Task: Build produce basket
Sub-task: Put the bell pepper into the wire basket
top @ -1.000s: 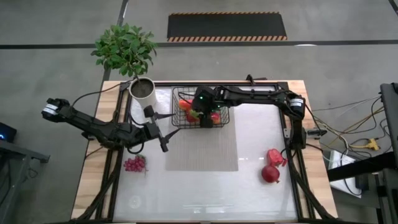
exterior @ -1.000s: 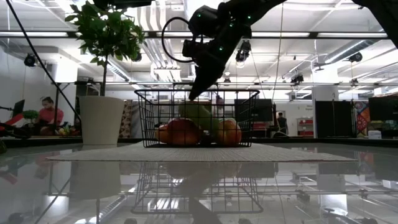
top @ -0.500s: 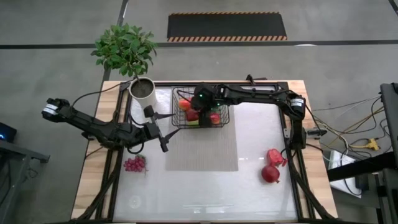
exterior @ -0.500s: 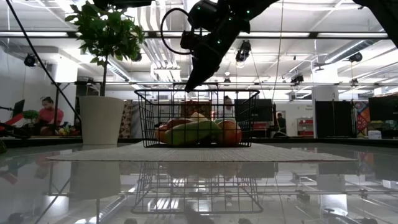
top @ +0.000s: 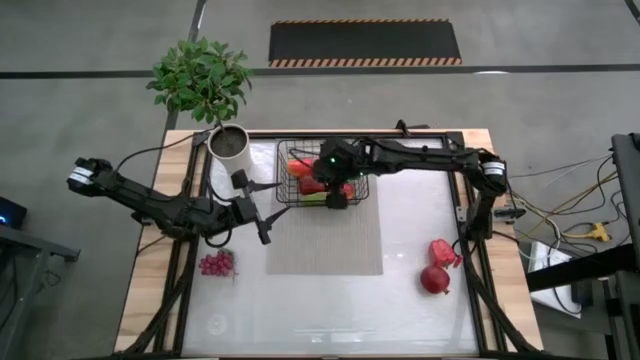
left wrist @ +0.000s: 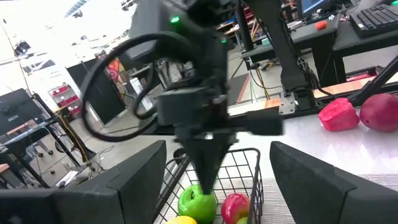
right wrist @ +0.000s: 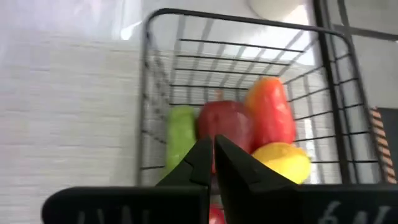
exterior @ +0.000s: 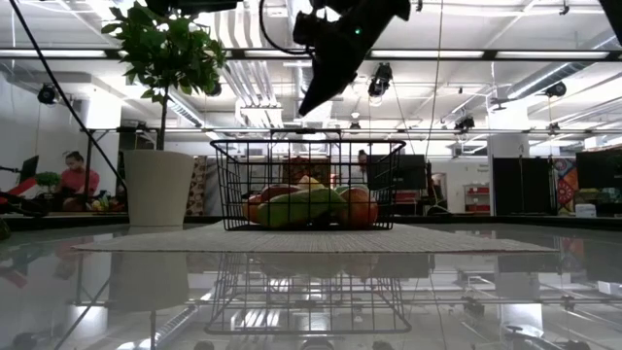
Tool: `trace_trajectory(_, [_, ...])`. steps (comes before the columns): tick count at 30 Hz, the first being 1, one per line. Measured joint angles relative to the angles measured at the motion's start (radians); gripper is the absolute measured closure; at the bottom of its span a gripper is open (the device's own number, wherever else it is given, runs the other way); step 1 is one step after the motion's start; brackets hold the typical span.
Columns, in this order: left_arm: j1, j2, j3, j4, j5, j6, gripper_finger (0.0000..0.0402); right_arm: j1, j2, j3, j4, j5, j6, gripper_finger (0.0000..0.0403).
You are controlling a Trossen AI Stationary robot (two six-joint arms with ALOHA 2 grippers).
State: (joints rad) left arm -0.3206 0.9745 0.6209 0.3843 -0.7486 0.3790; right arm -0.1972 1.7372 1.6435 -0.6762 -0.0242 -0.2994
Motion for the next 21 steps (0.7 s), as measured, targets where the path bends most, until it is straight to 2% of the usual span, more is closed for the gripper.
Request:
trace_trajectory(15, [0.000, 0.006, 0.000, 0.000, 0.002, -0.006, 0.0133, 0.193, -0.212, -0.203, 0.011, 0.004, 0.143, 0.0394])
trace_trajectory(21, [0.000, 0.005, -0.003, 0.000, 0.002, -0.006, 0.0133, 0.270, -0.314, -0.377, 0.159, 0.054, 0.181, 0.0394])
